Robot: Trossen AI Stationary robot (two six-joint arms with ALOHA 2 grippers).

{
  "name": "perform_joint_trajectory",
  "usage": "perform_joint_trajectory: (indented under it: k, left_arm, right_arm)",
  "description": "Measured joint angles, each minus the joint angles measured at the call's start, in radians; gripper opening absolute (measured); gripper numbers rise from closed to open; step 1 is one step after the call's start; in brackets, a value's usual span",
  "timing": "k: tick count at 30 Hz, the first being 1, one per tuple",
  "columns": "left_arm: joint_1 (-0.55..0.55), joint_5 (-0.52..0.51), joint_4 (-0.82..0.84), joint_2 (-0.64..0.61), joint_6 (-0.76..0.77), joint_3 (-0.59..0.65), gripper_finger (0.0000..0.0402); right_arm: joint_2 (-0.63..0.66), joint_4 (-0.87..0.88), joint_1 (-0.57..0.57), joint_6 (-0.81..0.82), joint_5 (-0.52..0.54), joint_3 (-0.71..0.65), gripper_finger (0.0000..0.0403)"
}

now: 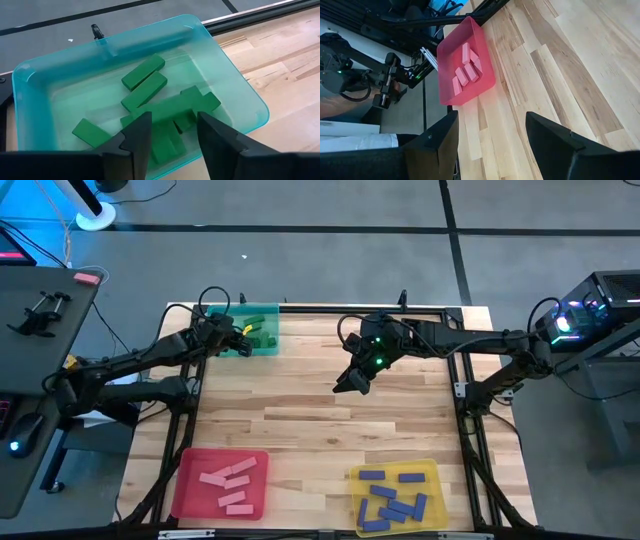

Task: Sort blocks
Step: Return to Home Position

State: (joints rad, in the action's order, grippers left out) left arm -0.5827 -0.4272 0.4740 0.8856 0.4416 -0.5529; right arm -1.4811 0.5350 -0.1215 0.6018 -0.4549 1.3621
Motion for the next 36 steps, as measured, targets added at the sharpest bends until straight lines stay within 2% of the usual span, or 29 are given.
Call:
perform_joint_trajectory:
  k: [6,14,18,23,29,33,36]
  left_arm:
    - [0.0,0.008,0.0,0.0,0.002,0.0,0.0156]
    - [0.0,0.074,-0.004,0.0,0.002,0.0,0.0159]
    - [0.002,0.174,-0.061,0.0,-0.011,0.0,0.0159]
    - [0.04,0.364,-0.275,-0.024,-0.096,0.0,0.0154]
    - [0.134,0.441,-0.523,-0.05,-0.087,0.0,0.0108]
    - [0.22,0.461,-0.628,-0.05,-0.078,0.0,0.0054]
    - [0.289,0.472,-0.673,-0.05,-0.06,0.0,0.0011]
  right_arm:
    - [0.0,0.0,0.0,0.0,0.0,0.0,0.0199]
    - [0.0,0.0,0.0,0.0,0.0,0.0,0.0199]
    - [0.0,0.0,0.0,-0.012,0.0,0.0,0.0199]
    - [0.001,0.0,0.0,-0.04,-0.021,0.0,0.0199]
    - [0.037,0.0,0.0,-0.081,-0.029,-0.001,0.0189]
    - [0.084,-0.001,0.0,-0.107,-0.023,-0.001,0.0155]
    - [0.12,0.001,0.0,-0.133,-0.017,-0.001,0.0116]
